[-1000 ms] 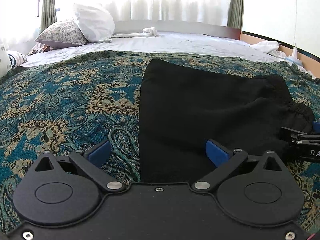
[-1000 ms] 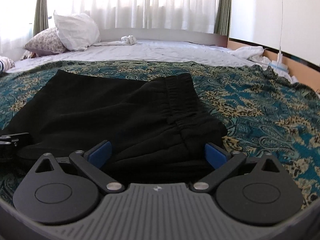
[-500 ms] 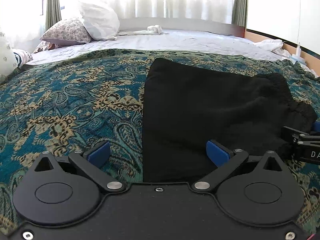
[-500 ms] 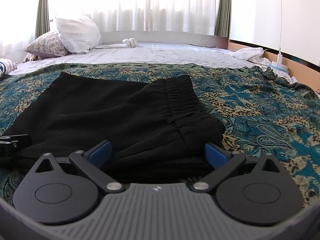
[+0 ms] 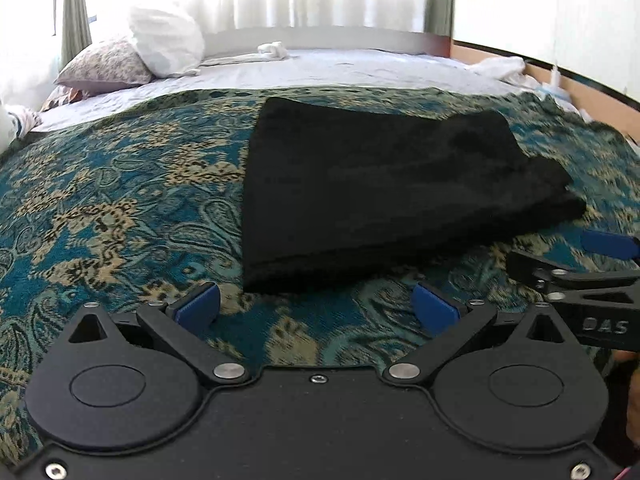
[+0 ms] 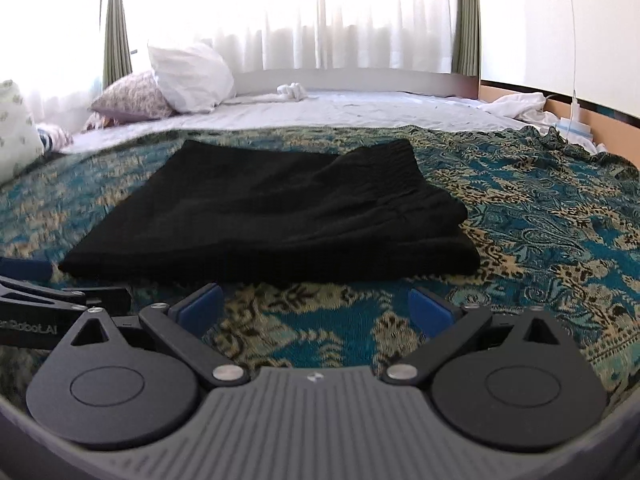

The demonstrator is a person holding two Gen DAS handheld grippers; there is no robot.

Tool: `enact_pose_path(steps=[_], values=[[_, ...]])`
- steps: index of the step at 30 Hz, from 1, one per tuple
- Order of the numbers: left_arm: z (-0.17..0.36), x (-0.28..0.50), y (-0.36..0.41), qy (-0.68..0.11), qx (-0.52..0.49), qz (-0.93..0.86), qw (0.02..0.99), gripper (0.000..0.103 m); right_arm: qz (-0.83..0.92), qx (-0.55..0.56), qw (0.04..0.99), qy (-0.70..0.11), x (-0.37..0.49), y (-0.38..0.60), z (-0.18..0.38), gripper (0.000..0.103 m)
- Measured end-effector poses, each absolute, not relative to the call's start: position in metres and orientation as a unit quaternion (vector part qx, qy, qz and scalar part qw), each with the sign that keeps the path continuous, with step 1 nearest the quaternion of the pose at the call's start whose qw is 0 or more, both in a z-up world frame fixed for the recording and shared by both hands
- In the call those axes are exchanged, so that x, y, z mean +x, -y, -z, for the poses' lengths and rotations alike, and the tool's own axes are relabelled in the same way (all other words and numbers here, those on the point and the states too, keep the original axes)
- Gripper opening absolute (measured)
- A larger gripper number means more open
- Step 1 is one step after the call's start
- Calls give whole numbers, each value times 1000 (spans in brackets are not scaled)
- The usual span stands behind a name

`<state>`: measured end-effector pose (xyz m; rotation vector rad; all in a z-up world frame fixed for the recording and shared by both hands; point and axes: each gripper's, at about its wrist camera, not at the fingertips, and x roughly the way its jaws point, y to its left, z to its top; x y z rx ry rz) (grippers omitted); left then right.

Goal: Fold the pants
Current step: 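Withdraw both open grippers from the folded trousers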

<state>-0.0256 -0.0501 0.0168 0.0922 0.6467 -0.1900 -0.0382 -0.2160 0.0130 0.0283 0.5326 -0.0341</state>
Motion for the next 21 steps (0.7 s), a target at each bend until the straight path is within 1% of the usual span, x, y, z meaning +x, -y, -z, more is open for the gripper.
enact_pose_path(steps=[3, 7, 21], values=[[-13, -25, 56, -312, 55, 89, 944, 103, 29, -6, 963, -267, -36, 214, -5, 103], [-10, -19, 60, -314, 50, 87, 944, 103, 30, -1, 966, -255, -38, 217, 1, 103], [-9, -4, 58, -331, 35, 84, 939, 103, 49, 4, 961, -274, -33, 218, -4, 103]])
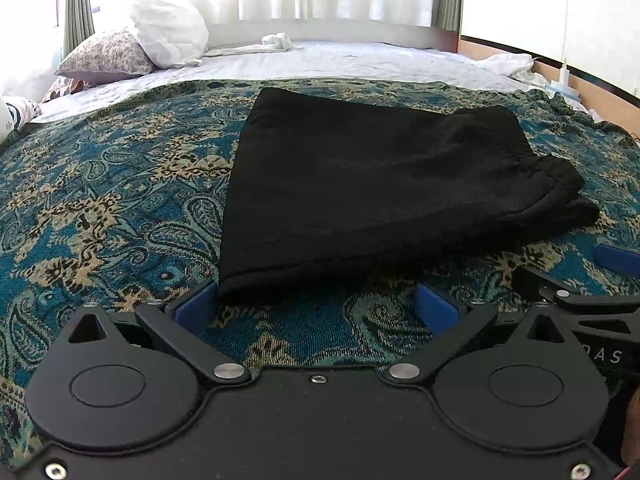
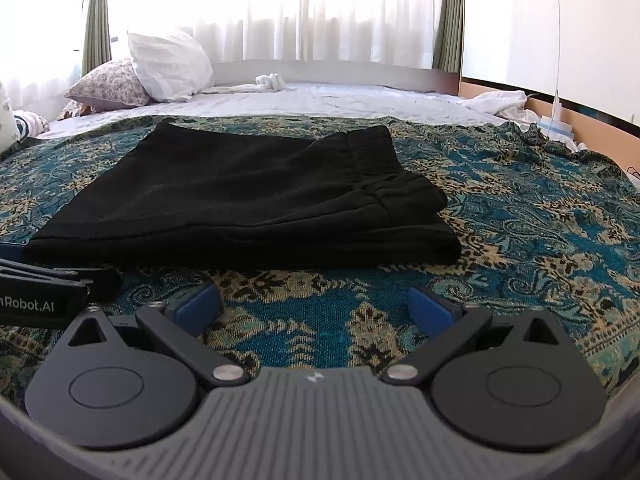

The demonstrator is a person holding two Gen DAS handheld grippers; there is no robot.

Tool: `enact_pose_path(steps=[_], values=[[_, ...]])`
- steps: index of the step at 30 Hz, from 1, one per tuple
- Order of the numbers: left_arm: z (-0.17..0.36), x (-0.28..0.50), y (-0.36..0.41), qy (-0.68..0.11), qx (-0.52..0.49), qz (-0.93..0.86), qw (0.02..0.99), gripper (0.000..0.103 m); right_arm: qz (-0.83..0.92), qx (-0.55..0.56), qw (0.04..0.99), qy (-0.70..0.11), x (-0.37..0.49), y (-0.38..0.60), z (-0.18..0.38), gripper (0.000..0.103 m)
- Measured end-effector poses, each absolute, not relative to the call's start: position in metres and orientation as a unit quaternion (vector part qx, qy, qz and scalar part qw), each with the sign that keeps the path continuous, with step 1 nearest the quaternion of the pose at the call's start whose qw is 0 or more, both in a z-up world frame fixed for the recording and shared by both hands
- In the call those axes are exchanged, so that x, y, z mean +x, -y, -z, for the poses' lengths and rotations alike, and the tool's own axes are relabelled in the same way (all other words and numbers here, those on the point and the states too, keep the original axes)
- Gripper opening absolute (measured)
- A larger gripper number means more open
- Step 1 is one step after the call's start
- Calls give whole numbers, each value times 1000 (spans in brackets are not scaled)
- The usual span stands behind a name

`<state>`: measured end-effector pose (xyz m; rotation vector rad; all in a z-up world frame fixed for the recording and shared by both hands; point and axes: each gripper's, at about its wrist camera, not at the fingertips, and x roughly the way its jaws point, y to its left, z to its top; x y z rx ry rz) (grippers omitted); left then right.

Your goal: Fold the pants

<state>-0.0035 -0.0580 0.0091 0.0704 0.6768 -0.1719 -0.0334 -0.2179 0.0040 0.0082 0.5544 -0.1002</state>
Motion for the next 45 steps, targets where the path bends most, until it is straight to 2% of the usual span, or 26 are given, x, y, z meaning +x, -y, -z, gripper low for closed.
enact_pose_path(steps=[45], values=[[-6, 5, 59, -332, 31, 82, 939, 103, 50, 2, 961, -272, -21, 218, 5, 103]])
